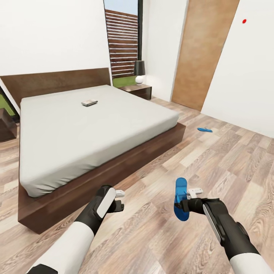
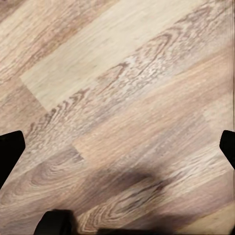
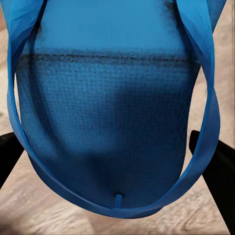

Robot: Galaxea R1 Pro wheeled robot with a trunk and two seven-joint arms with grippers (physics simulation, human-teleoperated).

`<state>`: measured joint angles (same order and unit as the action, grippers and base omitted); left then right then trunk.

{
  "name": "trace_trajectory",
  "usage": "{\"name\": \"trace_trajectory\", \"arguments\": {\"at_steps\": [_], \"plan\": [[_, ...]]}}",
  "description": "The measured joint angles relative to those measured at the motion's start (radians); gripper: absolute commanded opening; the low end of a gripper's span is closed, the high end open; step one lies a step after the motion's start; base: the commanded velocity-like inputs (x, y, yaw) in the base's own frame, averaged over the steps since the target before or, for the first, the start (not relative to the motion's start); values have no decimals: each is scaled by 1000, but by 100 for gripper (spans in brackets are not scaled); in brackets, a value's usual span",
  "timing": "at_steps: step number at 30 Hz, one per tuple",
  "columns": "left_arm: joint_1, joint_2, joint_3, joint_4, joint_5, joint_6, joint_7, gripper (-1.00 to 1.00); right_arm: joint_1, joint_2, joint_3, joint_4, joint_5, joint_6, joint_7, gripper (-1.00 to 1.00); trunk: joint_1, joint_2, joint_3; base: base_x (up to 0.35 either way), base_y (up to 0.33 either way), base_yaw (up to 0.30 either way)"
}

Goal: In the bedroom, move the book from the bed onto either nightstand, and place the two sandals side by side next to the bed.

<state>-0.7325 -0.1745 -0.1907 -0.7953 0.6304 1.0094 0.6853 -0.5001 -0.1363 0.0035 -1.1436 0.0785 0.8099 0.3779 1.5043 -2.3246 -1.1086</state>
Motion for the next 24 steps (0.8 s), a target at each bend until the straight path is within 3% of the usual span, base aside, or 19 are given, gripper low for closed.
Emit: {"name": "trace_trajectory", "arguments": {"at_steps": [13,24], "plan": [[0,0,0,0,0,-17,0,100,0,0,1,1,2,-1,-1,-100,0,0,2,0,0,-88],[0,0,0,5,0,-33,-5,100,0,2,4,3,2,-2,-3,-100,0,0,2,0,0,-182]]}}
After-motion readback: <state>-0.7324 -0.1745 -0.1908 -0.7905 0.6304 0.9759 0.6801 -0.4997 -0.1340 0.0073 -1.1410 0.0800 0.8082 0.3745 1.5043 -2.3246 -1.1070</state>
